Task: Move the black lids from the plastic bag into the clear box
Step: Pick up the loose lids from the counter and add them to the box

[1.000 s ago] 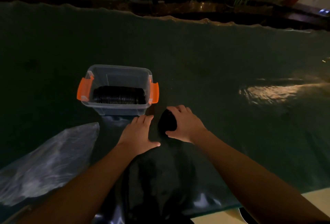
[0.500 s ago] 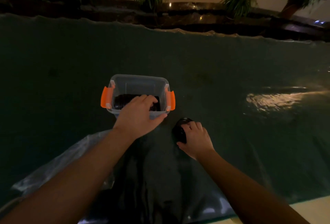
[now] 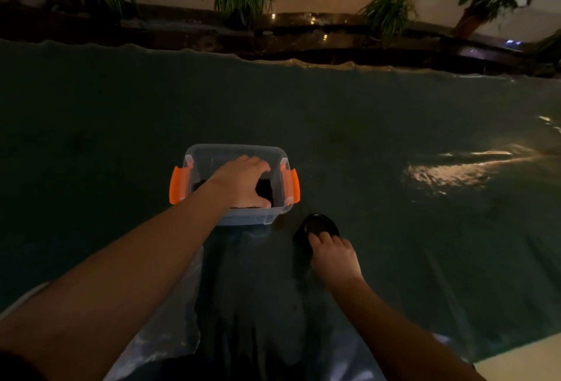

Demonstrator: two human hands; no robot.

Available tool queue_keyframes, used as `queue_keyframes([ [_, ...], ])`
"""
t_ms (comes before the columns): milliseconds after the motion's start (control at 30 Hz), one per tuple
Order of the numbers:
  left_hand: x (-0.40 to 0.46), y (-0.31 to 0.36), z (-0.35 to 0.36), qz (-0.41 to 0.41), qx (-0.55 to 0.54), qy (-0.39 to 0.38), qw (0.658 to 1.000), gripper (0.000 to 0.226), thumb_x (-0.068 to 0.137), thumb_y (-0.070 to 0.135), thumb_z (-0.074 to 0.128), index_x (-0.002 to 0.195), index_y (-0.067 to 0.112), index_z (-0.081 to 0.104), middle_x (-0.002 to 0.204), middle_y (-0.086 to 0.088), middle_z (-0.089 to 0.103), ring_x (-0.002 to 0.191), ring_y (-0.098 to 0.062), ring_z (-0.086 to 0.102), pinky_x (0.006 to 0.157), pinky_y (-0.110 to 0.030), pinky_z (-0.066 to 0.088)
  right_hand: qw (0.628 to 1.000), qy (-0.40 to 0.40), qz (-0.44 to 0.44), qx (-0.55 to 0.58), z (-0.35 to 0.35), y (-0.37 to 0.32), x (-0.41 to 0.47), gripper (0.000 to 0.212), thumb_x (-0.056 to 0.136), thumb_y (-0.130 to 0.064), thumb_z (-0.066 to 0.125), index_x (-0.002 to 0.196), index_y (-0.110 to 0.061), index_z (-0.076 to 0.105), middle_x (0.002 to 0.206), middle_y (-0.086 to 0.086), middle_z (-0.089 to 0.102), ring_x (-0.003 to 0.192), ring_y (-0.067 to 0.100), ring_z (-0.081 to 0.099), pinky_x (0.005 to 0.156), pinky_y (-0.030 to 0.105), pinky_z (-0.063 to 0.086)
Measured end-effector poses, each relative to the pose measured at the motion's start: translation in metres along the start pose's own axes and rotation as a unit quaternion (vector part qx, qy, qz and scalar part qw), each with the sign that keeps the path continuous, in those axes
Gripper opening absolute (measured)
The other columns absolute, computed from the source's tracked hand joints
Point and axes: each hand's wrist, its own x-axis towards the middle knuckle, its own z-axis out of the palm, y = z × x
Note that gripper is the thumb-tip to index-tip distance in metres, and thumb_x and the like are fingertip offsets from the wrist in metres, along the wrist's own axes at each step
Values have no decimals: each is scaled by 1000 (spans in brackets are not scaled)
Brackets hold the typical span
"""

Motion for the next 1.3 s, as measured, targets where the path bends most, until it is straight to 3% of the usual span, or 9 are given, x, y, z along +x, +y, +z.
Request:
queue_keyframes([
  [133, 15, 2, 12, 23, -1, -43, 999, 80, 69, 69, 76, 132, 27, 52, 125, 7, 59, 110, -14, 54, 99, -42, 49, 999, 34, -1, 31, -21, -1, -15, 43, 94, -23, 56, 137, -22, 57, 120, 4, 68, 103, 25, 67, 90, 36, 49],
  [267, 26, -2, 28, 27, 12, -40, 999, 75, 66, 75, 72, 125, 32, 56, 117, 11, 64, 98, -10, 56, 88, -38, 49, 990, 114, 6, 83, -63, -4, -39, 42, 56, -14, 88, 97, -15, 79, 77, 2, 73, 58, 26, 67, 54, 30, 54],
  [533, 34, -16, 38, 11, -13, -20, 1000, 76, 58, 70, 79, 121, 33, 61, 108, 13, 68, 87, -10, 59, 79, -30, 50, 925, 254, 30, 281, -135, -15, -32, 29, 72, -16, 79, 100, -18, 72, 79, -1, 71, 62, 22, 64, 51, 23, 42],
  [633, 33, -17, 35, 8, -16, -29, 999, 83, 57, 68, 81, 127, 30, 55, 100, 14, 66, 85, -9, 59, 82, -33, 55, 883, 217, 42, 414, -158, -31, -8, 18, 78, -31, 68, 94, -23, 70, 72, -4, 68, 60, 14, 61, 50, 32, 47],
  [733, 32, -15, 36, -15, -14, -53, 998, 50, 73, 57, 77, 111, 29, 62, 79, 11, 65, 72, -9, 61, 69, -30, 53, 851, 163, 80, 493, -168, -49, 19, 21, 74, -37, 64, 86, -21, 68, 66, -4, 65, 59, 12, 60, 48, 28, 42],
  [800, 29, -14, 35, -37, -51, -55, 997, 46, 77, 56, 73, 113, 29, 61, 81, 9, 67, 75, -11, 63, 72, -32, 53, 845, 128, 111, 508, -165, -58, 34, 13, 76, -29, 68, 82, -18, 68, 66, -3, 66, 60, 12, 61, 50, 27, 43],
  [967, 16, -18, 33, -53, -69, -35, 996, 99, 70, 67, 73, 145, 26, 25, 88, 9, 60, 83, -17, 59, 78, -35, 49, 866, 66, 144, 475, -154, -67, 53, 5, 78, -20, 67, 76, -15, 66, 70, 2, 67, 69, 23, 64, 54, 33, 47],
  [1067, 15, -23, 32, -58, -94, -37, 993, 103, 67, 66, 73, 148, 25, 24, 83, 11, 56, 81, -18, 58, 77, -36, 50, 898, 34, 144, 415, -154, -76, 65, 10, 81, -22, 65, 76, -15, 59, 70, 0, 59, 69, 22, 59, 48, 25, 34],
  [1300, 13, -29, 33, -73, -87, -42, 993, 89, 73, 60, 70, 144, 30, 25, 83, 12, 51, 80, -15, 54, 77, -39, 45, 920, -38, 179, 346, -148, -95, 101, 36, 99, -33, 46, 93, -4, 65, 71, 3, 56, 78, 22, 64, 64, 29, 44],
])
